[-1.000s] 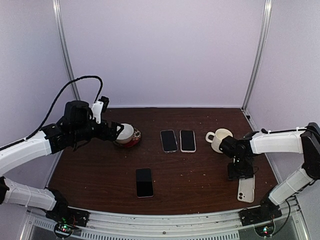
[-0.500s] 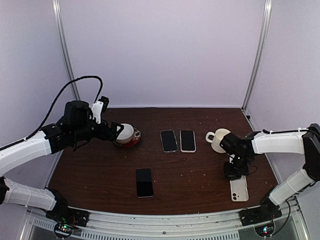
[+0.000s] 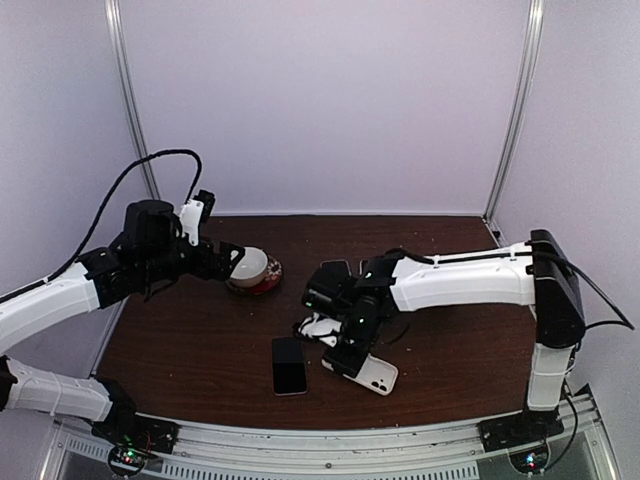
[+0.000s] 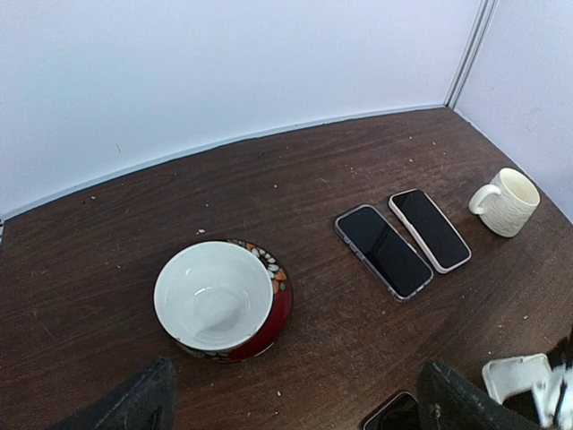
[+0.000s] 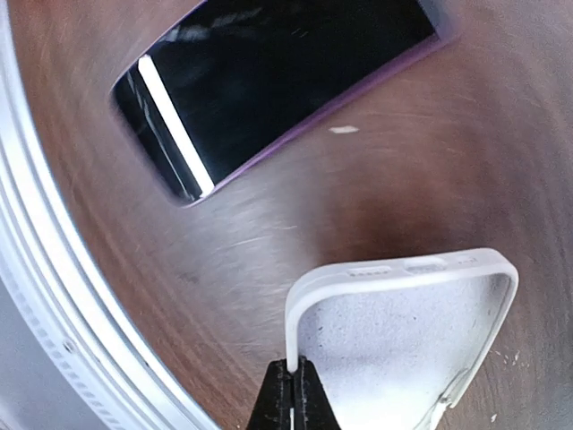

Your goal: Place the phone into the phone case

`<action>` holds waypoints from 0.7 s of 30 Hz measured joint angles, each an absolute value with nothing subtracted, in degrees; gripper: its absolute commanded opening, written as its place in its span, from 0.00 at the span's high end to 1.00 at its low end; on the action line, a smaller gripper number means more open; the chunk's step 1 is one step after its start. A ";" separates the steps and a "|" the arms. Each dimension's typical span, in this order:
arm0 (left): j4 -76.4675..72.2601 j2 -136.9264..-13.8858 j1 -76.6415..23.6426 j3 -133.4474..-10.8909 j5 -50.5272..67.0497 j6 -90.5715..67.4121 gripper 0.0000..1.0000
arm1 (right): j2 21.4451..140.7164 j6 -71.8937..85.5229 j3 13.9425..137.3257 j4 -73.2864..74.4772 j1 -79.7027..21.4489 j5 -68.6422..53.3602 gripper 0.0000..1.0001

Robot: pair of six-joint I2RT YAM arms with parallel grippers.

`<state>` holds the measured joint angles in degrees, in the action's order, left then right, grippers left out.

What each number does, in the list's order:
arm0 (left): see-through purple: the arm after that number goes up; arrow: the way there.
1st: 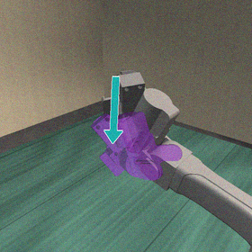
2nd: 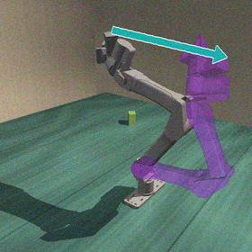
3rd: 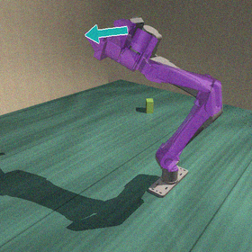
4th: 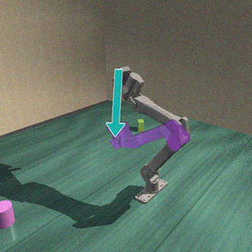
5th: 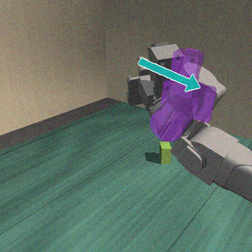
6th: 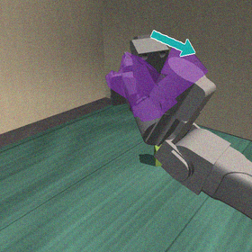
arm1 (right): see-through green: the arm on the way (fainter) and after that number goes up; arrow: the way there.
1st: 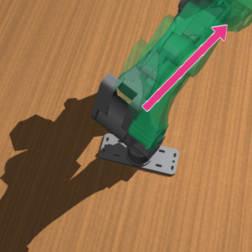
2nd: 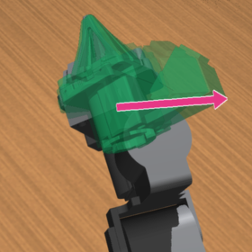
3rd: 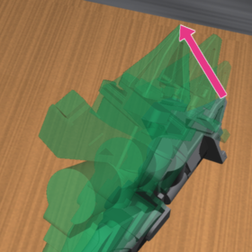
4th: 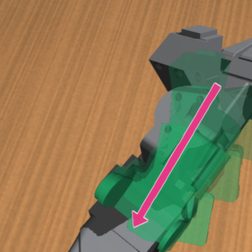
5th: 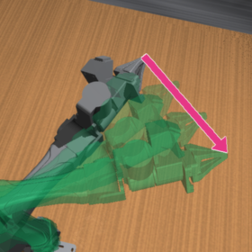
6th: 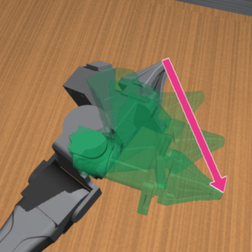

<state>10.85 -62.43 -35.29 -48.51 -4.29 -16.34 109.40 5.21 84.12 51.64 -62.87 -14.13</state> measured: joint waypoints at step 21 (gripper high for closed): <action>10.85 -61.49 -35.29 -48.51 -5.69 -15.22 0.03 | 92.47 16.40 60.53 46.26 -70.37 -16.99 0.86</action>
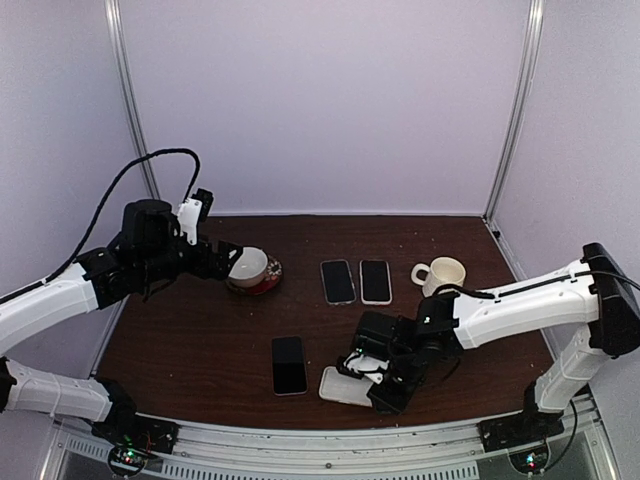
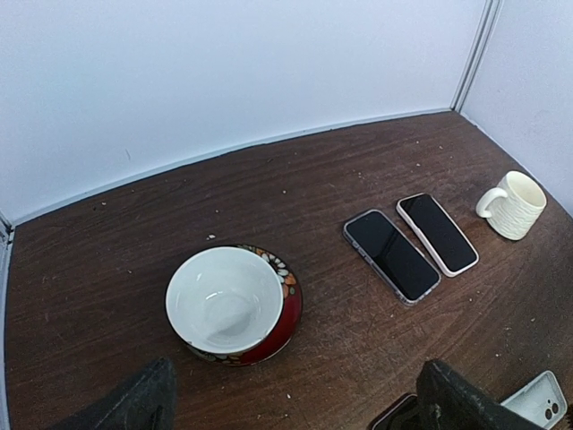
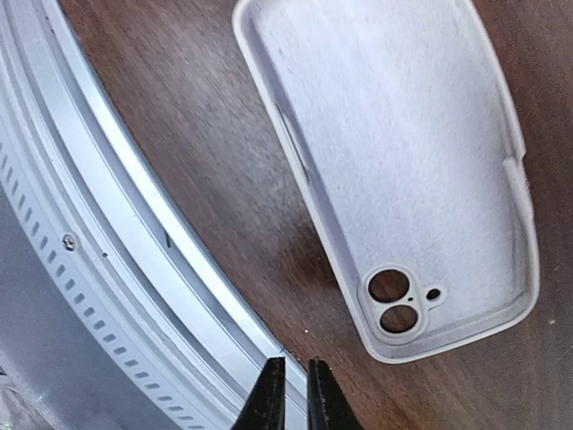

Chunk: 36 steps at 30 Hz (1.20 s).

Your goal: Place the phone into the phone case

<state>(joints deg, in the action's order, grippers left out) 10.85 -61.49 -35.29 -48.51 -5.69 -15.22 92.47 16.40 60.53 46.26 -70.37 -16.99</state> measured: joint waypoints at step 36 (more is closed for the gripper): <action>12.23 -63.33 -34.81 -49.43 -7.09 -13.93 0.02 | 100.22 28.51 67.48 40.77 -53.58 5.89 0.39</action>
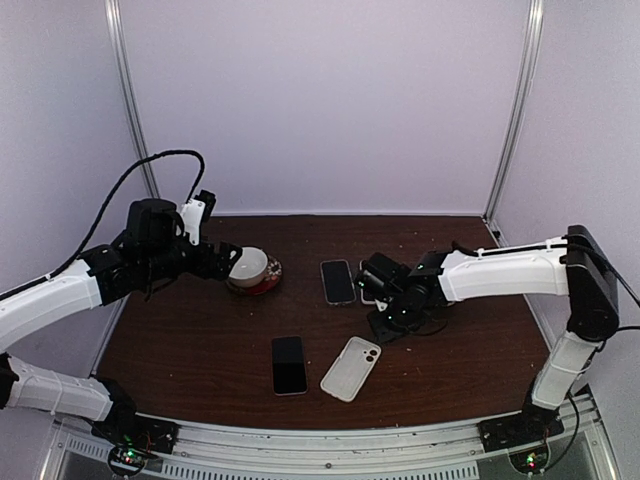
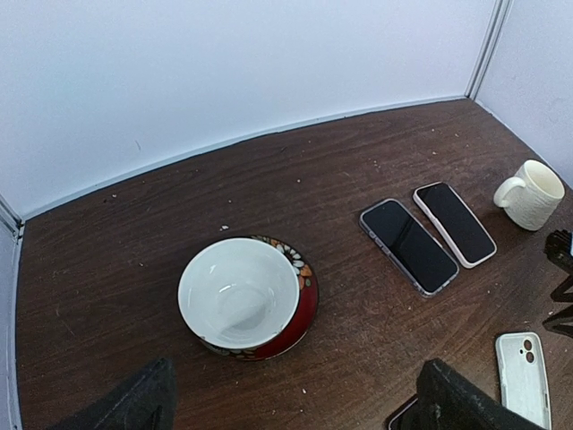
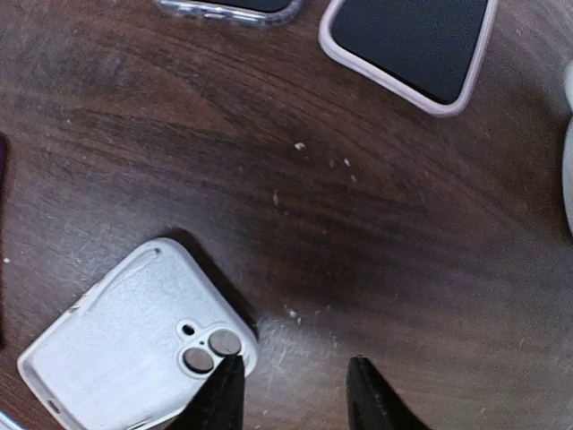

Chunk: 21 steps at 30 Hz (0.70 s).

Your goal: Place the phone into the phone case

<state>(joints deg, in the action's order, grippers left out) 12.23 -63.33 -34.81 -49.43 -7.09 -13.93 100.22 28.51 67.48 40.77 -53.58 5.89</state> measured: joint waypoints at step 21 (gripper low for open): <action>12.51 -64.03 -34.81 -49.45 -6.83 -13.96 0.03 | 103.02 41.74 64.31 39.38 -57.41 0.82 0.91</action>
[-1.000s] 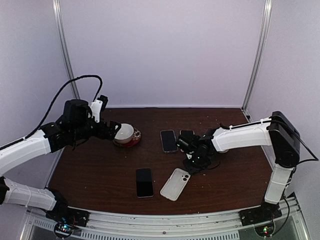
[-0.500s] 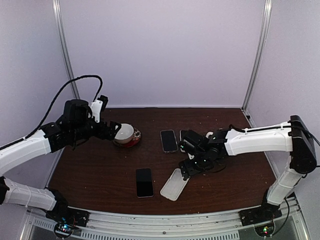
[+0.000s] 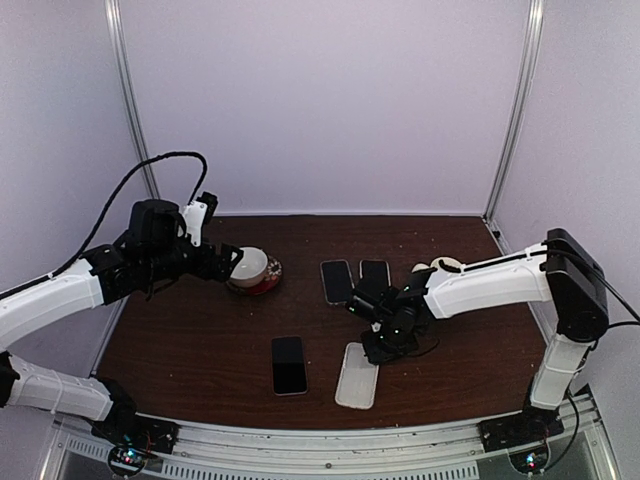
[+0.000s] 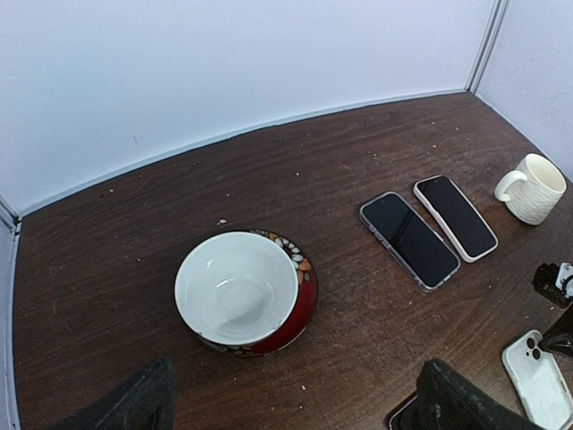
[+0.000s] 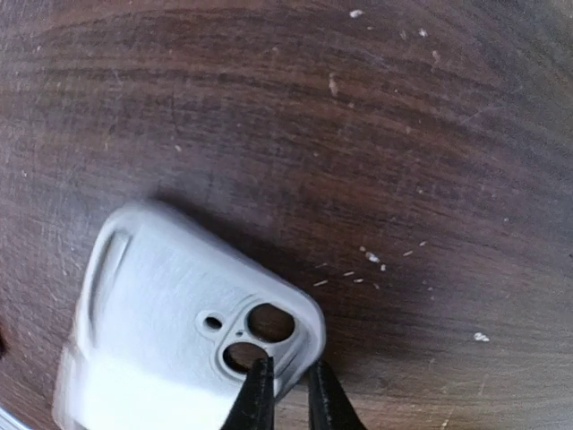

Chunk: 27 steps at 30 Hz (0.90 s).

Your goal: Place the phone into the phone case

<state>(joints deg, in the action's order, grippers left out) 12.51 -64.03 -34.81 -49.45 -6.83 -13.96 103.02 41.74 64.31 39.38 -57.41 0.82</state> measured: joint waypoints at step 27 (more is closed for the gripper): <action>12.62 -63.64 -34.61 -49.45 -6.85 -13.93 0.03 | 111.39 25.50 90.96 48.36 -63.92 9.45 0.06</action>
